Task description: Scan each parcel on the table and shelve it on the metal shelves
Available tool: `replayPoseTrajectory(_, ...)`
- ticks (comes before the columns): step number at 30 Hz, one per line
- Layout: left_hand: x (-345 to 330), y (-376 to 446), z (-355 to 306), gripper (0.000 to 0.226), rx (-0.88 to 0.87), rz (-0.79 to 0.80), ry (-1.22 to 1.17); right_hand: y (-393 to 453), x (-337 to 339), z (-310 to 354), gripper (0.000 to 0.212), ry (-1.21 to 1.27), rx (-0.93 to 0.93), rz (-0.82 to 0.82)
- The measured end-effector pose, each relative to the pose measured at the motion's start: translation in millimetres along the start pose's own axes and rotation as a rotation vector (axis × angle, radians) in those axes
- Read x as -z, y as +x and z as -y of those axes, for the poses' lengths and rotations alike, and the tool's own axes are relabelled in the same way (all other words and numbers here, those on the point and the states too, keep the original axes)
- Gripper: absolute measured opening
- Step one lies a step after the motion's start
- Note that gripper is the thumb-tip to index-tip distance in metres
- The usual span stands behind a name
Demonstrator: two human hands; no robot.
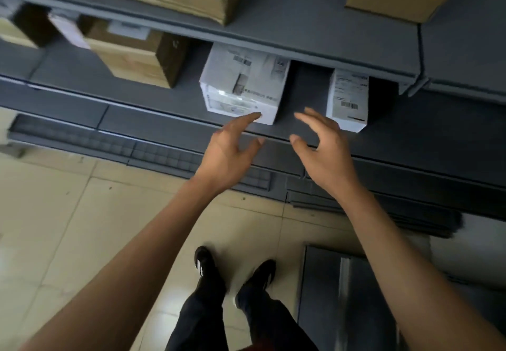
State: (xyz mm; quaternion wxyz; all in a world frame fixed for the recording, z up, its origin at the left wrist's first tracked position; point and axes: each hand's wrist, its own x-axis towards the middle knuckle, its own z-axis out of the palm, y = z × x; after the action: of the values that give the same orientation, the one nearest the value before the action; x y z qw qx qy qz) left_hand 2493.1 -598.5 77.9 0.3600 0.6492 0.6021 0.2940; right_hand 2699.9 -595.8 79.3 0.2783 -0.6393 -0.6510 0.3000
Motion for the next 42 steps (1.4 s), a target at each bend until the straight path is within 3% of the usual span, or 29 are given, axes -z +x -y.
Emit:
replayPoseTrajectory(17, 249, -145, 80, 0.051, 0.211, -0.524, 0.212, 2, -115, 232, 0.056, -0.122, 0.480, 0.336)
replayPoseTrajectory(26, 336, -209, 119, 0.052, 0.248, -0.620, 0.217, -21, -181, 342, 0.060, -0.134, 0.679, 0.426)
replayPoseTrajectory(34, 402, -258, 135, 0.050, 0.288, -0.805, 0.168, -40, -250, 439, 0.061, -0.130, 0.877, 0.499)
replayPoseTrajectory(42, 468, -266, 177, 0.050, 0.395, -0.920, 0.154, -14, -331, 505, 0.060, -0.054, 0.931, 0.632)
